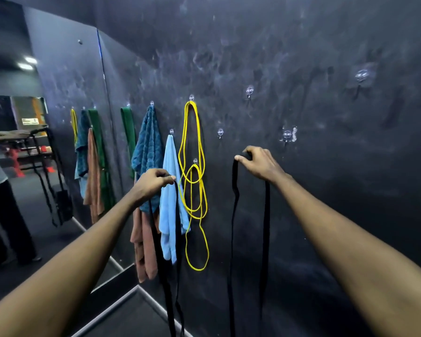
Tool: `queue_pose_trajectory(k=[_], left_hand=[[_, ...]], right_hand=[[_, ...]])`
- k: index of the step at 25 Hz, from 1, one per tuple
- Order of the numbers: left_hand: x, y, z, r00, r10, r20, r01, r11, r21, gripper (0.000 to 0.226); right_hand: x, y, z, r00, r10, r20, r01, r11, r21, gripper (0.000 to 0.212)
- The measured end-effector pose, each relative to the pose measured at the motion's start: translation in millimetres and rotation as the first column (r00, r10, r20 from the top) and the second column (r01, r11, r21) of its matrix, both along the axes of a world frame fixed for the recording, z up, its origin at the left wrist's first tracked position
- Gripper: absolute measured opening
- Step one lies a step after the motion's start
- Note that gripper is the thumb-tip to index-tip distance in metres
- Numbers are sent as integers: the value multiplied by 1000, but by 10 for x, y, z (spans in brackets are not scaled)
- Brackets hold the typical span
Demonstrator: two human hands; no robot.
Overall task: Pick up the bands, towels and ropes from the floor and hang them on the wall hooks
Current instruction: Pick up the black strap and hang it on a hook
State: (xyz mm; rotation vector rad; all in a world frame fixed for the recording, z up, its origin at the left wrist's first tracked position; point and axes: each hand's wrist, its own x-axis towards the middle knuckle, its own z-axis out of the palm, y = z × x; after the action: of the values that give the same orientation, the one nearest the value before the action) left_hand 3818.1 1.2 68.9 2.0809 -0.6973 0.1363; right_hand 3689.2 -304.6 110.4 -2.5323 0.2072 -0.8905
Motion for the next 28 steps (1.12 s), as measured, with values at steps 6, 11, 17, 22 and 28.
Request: queue_pose_trajectory(k=[6,11,17,22,28], left_hand=[[1102,-91,2,994,-97,-53,97,995,-8,22],[1850,-232,-37,970,-221,-96,220,975,-25,33],[2390,-801,134,978,-195,71,199,979,-52,57],[2532,-1309,287,930,-326,171,336,941,-36,35],[2700,-1493,254,898,-404,173,421,904,-71,40]], right_hand=[[1108,-34,53,999,-24,33,21,998,65,33],[1781,-20,178,994,-107,37,105,994,41,37],[2197,-104,265,968,-249,12,249,968,-19,42],[2335,-157,292,944,-329,31,329,944,-9,37],[2471,-85,411,948,-305,96,314,943,-106,28]])
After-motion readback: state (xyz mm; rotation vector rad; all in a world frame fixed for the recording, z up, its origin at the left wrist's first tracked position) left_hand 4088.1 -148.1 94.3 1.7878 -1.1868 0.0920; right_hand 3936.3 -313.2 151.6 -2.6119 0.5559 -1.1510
